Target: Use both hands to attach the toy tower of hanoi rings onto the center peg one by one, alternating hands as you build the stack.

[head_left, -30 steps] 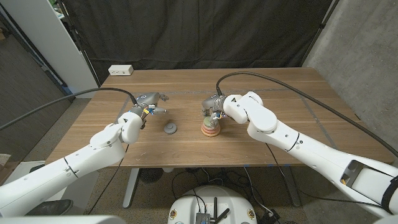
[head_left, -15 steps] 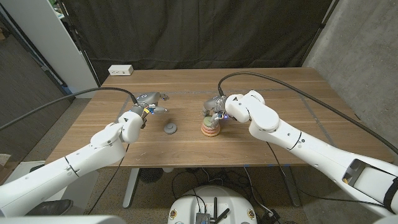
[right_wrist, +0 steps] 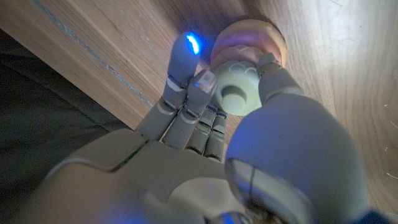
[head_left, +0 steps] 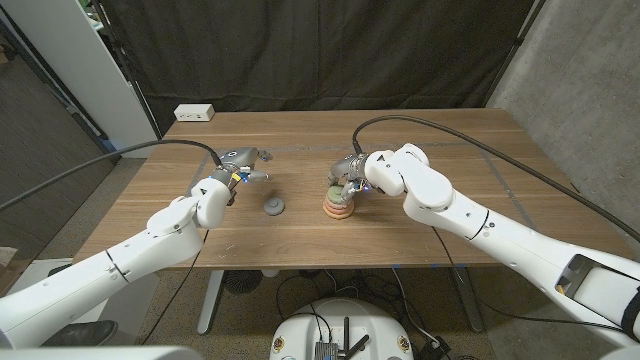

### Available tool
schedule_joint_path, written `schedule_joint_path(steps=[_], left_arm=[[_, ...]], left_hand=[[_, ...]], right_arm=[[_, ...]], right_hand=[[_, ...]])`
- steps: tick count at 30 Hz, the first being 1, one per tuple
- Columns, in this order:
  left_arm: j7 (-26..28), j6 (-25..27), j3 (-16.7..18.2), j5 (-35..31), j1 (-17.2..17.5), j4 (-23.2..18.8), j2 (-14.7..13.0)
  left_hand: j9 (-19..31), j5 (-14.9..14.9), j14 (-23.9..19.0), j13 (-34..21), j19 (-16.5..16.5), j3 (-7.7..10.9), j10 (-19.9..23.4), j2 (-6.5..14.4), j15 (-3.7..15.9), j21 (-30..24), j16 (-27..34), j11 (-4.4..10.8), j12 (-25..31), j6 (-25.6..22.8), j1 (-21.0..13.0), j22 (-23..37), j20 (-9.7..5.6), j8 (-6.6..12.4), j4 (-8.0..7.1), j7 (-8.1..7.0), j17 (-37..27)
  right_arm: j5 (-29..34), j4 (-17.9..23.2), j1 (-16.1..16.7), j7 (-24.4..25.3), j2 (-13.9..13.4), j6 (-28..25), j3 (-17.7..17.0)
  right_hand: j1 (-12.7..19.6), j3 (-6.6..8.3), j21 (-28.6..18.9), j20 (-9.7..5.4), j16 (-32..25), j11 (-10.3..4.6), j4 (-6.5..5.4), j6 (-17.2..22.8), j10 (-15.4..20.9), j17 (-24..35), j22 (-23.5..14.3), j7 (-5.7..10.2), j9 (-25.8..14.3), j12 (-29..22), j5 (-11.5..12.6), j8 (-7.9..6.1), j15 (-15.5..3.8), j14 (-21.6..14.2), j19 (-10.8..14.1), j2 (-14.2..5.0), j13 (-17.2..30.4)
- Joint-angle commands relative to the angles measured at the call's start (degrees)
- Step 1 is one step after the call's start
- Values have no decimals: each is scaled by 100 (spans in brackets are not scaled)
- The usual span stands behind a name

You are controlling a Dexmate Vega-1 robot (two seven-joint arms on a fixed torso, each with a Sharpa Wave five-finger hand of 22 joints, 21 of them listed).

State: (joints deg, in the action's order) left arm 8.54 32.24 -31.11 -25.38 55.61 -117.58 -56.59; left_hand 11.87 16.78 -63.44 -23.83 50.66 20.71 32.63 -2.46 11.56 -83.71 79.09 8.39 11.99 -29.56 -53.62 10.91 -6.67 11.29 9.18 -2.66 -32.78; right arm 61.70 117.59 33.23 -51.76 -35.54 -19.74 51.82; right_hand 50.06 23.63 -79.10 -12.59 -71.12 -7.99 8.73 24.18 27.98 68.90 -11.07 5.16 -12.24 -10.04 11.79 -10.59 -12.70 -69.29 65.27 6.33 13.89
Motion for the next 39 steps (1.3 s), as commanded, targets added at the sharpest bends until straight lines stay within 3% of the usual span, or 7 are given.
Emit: schedule_joint_path(steps=[1, 11, 18, 22, 27, 32, 39], left_arm=[[-9, -50, -9, 7, -40, 60, 26], [-14, -28, 91, 78, 28, 14, -63], [-67, 46, 156, 136, 59, -97, -126], [-74, 43, 174, 194, 66, -133, -116], [-15, 54, 192, 238, 50, -167, -44], [203, -259, 327, 478, 136, -90, 41], [364, 44, 236, 416, 180, -159, 233]], left_hand=[[10, 47, 26, -20, -23, 39, -33, 78, 95, -15, 47, -1, 7, 33, -26, 27, -539, -25, -18, -4, -59], [15, 29, 113, -19, -81, 17, 0, 73, 96, -78, 23, -32, 31, -11, -19, 40, -540, 8, 1, 43, -56], [12, 15, 103, -5, -36, -21, 77, 20, 98, -126, 33, 15, 52, -113, -1, 39, -539, 42, 10, -6, -47], [10, 8, 93, 3, -23, -35, 93, 2, 99, -144, 35, 20, 52, -142, 1, 36, -539, 48, 12, -11, -37], [7, 0, 78, 11, -10, -56, 30, -28, 99, -158, 37, 37, 21, -129, 15, 31, -537, 38, 12, 2, -23], [4, -6, 52, 19, 1, -68, 16, -41, 98, -173, 48, 32, 11, -114, 17, 27, -539, 28, 11, 5, -20], [2, -14, 26, 32, -6, -56, -5, -14, 97, -188, 60, -4, 1, -73, -20, 22, -544, 9, 15, 28, -22]], right_arm=[[166, 248, 40, -133, -81, 17, -92], [405, 688, 491, 275, -251, -212, -485], [348, 891, 907, 694, -349, -513, -874], [249, 1049, 1176, 1005, -430, -670, -1104], [179, 1160, 1379, 1211, -482, -876, -1294], [70, 1222, 1609, 1567, -590, -1020, -1495], [-191, 1316, 2013, 2223, -944, -1040, -1859]], right_hand=[[-30, -22, 42, 0, 40, -6, 3, -68, -64, 6, -23, -4, -4, -29, -43, -15, 7, 46, -39, 56, 1], [-43, -12, 71, 0, 123, -39, 9, -42, -29, -39, -17, 27, 3, -88, -60, -76, 4, 98, -79, 61, -18], [114, 72, 66, -2, 98, -128, 48, 193, 223, -18, -25, 138, -4, -182, -38, -200, 3, -21, -49, -57, -40], [173, 99, 32, 0, 133, -108, 56, 293, 328, -56, -50, 156, -11, -202, -29, -244, 2, -28, -6, -88, -47], [200, 123, 33, 1, 89, -139, 46, 377, 415, -12, -37, 157, -16, -218, -17, -277, 5, -103, 5, -137, -50], [202, 132, 26, 2, 76, -135, 38, 423, 439, 5, -37, 171, -18, -218, -12, -293, 6, -123, 17, -156, -51], [202, 144, 26, 3, 70, -128, 30, 567, 521, 16, -26, 188, -29, -224, -6, -350, 6, -145, 25, -178, -53]])
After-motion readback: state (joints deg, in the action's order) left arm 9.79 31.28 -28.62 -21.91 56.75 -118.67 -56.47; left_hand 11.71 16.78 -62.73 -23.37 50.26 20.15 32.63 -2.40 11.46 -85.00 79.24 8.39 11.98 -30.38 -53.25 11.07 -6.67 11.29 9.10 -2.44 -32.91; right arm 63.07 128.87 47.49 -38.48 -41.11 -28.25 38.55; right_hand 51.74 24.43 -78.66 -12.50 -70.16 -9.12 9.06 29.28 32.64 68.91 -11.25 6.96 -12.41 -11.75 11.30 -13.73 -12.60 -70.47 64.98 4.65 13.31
